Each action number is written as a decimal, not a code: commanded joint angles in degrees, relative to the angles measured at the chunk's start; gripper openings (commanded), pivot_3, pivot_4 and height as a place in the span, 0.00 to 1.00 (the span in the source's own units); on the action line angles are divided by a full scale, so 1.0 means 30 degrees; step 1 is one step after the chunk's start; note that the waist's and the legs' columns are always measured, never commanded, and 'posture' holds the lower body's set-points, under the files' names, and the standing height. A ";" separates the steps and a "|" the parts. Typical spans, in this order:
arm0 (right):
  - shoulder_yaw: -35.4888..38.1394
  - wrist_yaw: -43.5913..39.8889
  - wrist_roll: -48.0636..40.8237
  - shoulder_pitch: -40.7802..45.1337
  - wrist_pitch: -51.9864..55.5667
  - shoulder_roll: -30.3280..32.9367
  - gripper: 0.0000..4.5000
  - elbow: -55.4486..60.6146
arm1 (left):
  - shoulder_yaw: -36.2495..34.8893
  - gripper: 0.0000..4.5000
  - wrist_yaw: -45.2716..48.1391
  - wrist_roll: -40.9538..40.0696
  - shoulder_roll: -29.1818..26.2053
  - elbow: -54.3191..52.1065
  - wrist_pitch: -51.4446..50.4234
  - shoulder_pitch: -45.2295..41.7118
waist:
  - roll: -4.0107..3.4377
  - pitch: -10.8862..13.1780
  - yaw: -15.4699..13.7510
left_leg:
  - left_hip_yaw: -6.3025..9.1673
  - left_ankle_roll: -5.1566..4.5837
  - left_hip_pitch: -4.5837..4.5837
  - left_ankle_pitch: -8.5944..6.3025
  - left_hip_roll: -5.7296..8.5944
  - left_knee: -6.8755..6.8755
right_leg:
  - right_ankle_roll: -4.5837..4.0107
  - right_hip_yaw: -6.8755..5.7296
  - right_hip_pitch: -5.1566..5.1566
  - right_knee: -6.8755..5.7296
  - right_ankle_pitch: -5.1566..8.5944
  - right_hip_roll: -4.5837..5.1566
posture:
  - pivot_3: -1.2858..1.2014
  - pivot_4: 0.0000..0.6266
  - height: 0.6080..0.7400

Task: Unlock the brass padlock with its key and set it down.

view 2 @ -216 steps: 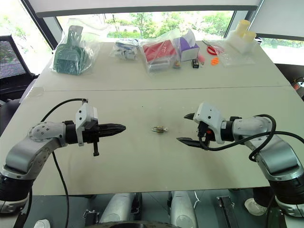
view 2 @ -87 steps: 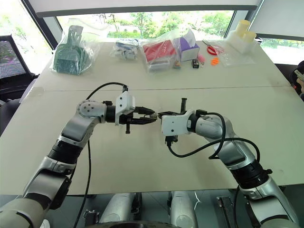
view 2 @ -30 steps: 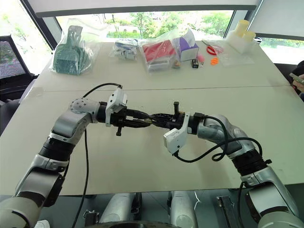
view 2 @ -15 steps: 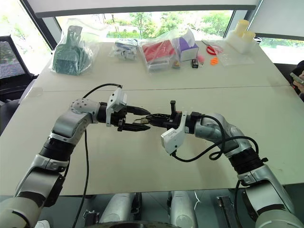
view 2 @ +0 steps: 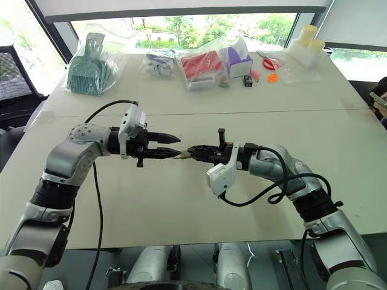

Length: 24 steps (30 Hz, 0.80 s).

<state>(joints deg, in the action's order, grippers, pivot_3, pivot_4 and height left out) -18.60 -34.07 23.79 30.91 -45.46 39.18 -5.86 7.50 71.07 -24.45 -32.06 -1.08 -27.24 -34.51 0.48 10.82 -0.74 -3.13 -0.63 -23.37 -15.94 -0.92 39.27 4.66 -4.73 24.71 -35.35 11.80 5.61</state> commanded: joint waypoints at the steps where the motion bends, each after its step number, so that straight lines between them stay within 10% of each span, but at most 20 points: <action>1: 0.0338 0.0100 -0.0387 0.0164 -0.0133 0.0088 0.00 0.0193 | -0.0391 0.00 -0.0203 -0.0377 -0.0144 -0.0797 -0.0020 0.0075 | 0.0000 0.0000 0.0010 | -0.0001 0.0000 0.0000 0.0000 0.0001 0.0001 | 0.0000 0.0001 0.0000 0.0000 0.0000 0.0001 | 0.52 0.24 1.00; 24: 0.0345 -0.0260 -0.0666 0.0254 0.0072 0.0043 0.00 0.0454 | 0.0929 0.00 -0.0762 0.1985 0.0127 0.0950 0.2852 0.0915 | 0.0000 0.0000 0.0016 | -0.0006 0.0000 0.0004 0.0000 0.0002 0.0000 | -0.0001 0.0001 0.0000 -0.0001 0.0000 -0.0001 | 0.52 0.24 1.00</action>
<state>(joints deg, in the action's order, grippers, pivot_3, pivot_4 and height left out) -18.60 -35.07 23.41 30.92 -44.77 39.32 -6.39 10.49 69.55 -19.03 -31.75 1.82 -20.26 -31.16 0.48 10.82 -0.69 -3.15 -0.63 -23.36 -15.94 -0.91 39.27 4.66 -4.73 24.71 -35.35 11.80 5.60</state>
